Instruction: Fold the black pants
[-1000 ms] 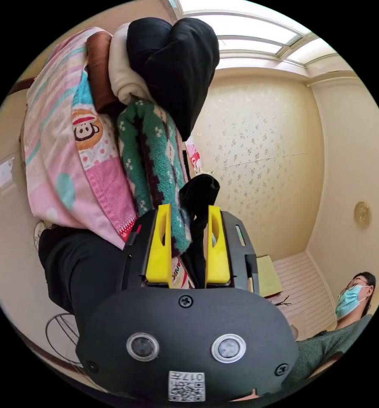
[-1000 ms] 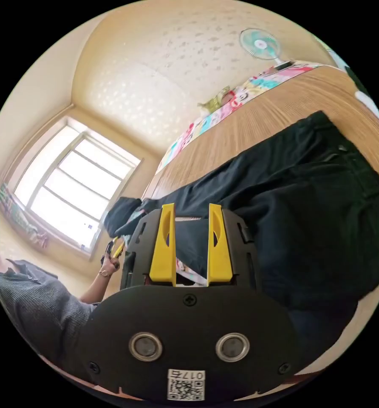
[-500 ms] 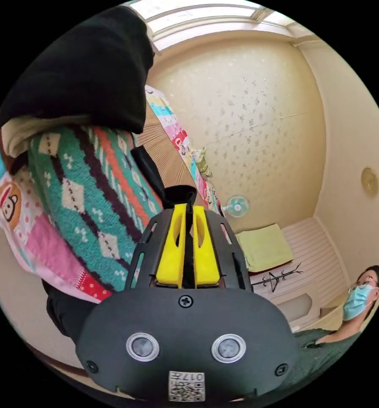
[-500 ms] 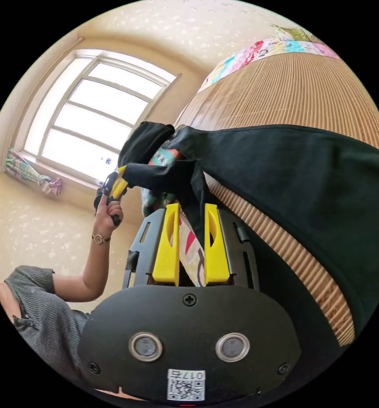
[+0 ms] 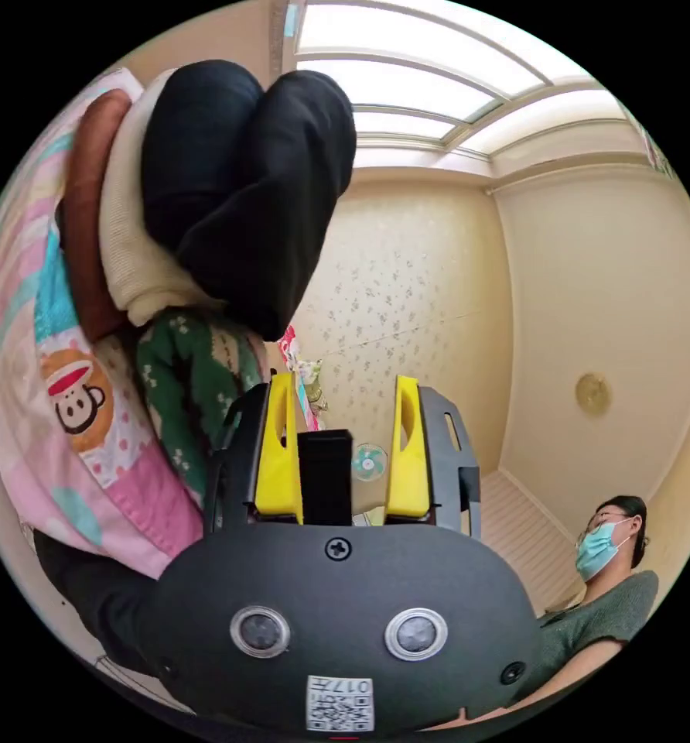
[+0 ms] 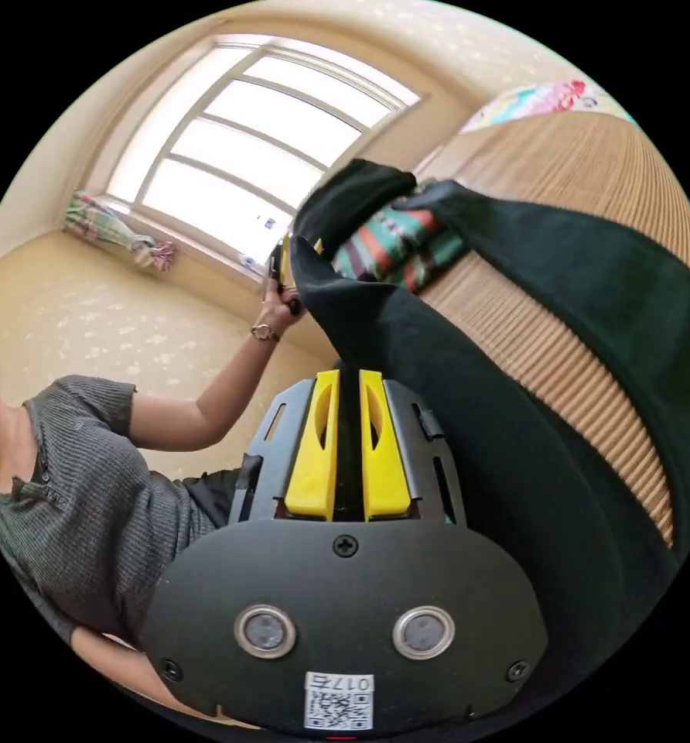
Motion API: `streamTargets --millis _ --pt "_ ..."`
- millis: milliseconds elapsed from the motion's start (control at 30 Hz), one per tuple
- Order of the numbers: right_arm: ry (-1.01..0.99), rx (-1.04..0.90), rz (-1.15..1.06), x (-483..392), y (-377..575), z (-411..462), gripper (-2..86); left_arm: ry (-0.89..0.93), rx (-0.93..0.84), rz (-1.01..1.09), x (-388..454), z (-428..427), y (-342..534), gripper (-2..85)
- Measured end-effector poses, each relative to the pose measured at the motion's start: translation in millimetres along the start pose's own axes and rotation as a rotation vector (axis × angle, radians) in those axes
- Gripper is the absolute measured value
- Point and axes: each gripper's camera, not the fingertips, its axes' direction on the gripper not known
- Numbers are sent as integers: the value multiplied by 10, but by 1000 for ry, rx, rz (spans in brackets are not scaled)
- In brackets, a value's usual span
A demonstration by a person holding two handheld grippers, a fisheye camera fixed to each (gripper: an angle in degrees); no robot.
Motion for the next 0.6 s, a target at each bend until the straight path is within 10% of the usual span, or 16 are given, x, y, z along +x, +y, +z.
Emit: streamTargets --millis 267,433,600 --pt "146 347 208 217 974 -708 26 -522 -47 266 853 -38 1205 135" --pt "694 842 601 186 1846 -1941 10 -455 -295 591 1463 1211 1769 111" --pt "880 816 980 673 2084 -2488 5 -402 -745 543 1079 2988 2431 84"
